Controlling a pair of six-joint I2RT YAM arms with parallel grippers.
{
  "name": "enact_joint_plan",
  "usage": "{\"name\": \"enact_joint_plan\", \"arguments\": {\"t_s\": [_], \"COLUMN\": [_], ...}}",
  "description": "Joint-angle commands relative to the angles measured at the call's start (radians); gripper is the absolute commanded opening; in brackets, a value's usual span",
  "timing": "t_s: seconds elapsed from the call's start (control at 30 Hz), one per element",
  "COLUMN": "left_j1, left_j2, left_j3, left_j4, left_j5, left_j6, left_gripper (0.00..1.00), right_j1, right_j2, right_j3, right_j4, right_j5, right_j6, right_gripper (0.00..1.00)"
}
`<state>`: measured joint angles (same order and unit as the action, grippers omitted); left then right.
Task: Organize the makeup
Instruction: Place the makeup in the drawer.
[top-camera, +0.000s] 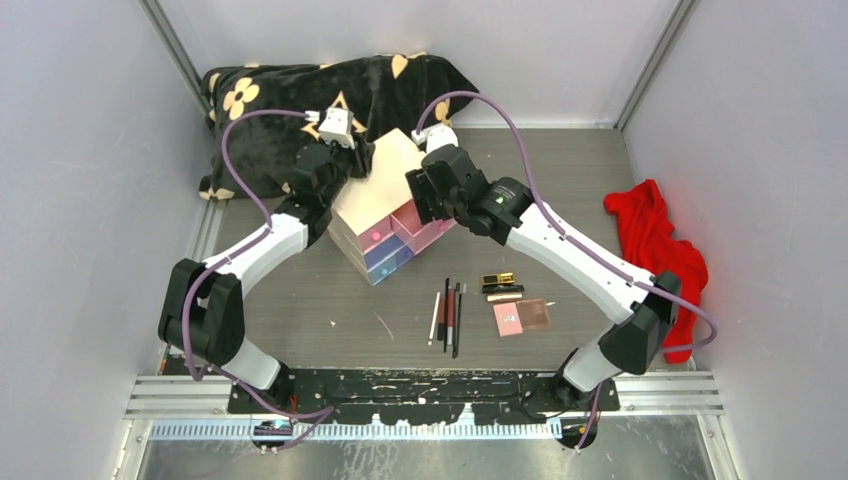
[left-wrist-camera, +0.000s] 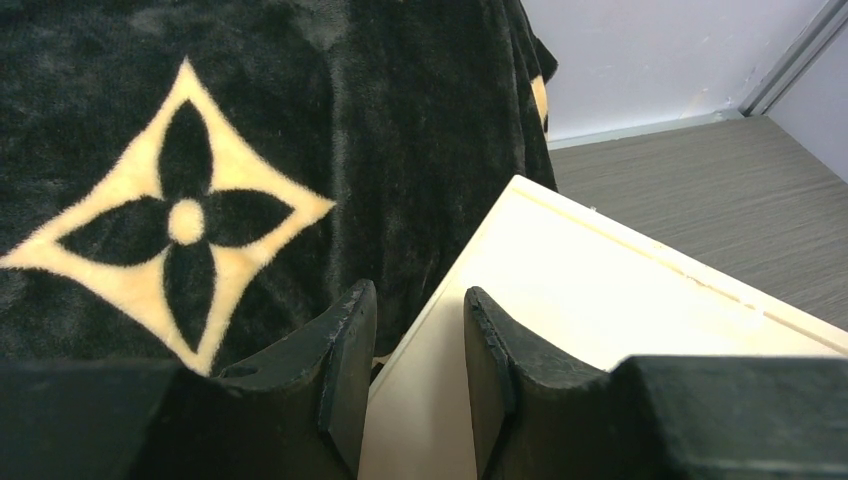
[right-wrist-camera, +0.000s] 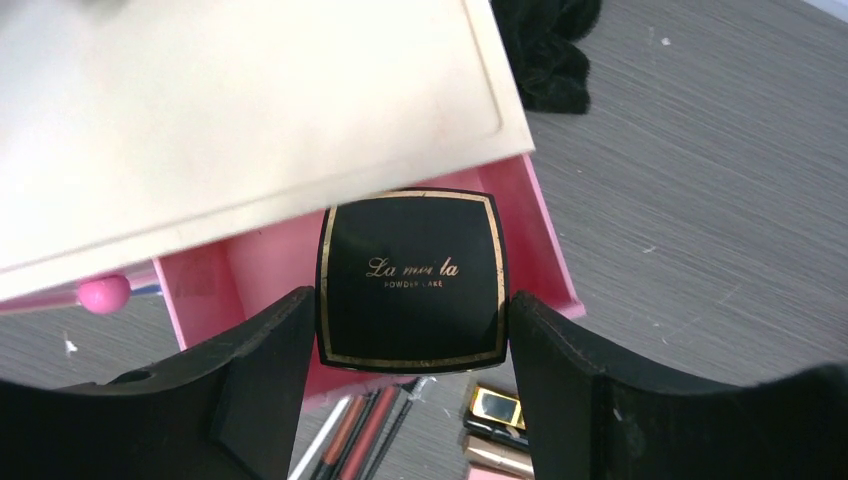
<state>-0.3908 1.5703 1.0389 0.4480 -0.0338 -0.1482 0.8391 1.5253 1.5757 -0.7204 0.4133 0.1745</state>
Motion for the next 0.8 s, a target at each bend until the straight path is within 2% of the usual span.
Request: {"name": "enact_joint_plan", "arguments": {"t_s": [0.0, 0.23, 0.33, 0.43, 0.53, 0.77], "left_j1": [0.0, 0.0, 0.001, 0.0, 0.001, 0.001], "left_j2": [0.111, 0.107, 0.106, 0.111, 0.115, 0.116], "left_j3": [-0.108, -0.109, -0.109, -0.107, -0.107, -0.107], "left_j4": [-0.399, -0.4, -0.399, -0.399, -0.399, -0.4], "left_j5": [0.003, 0.001, 0.001, 0.005, 0.005, 0.003], "left_j6": [-0.069, -0.067, -0.068, -0.068, -0.069, -0.067], "left_gripper": [0.39, 0.39, 0.39, 0.39, 0.39, 0.39], "right_j1": [-0.009, -0.009, -0.009, -0.008, -0.008, -0.009], "right_j2": [0.075, 0.121, 0.114, 0.101, 0.086, 0.055], "right_j3": [0.09, 0.137, 0.116, 0.097, 0.085, 0.063], "right_j4": [0.08, 0.068, 0.071, 0.074, 0.079, 0.089], "right_j5": [-0.051, -0.072, -0.069, -0.06, -0.053, -0.052], "right_j6": [0.007, 0.011, 0.015, 0.014, 0.01, -0.008], "right_gripper": [0.02, 0.02, 0.05, 0.12, 0.25, 0.43]}}
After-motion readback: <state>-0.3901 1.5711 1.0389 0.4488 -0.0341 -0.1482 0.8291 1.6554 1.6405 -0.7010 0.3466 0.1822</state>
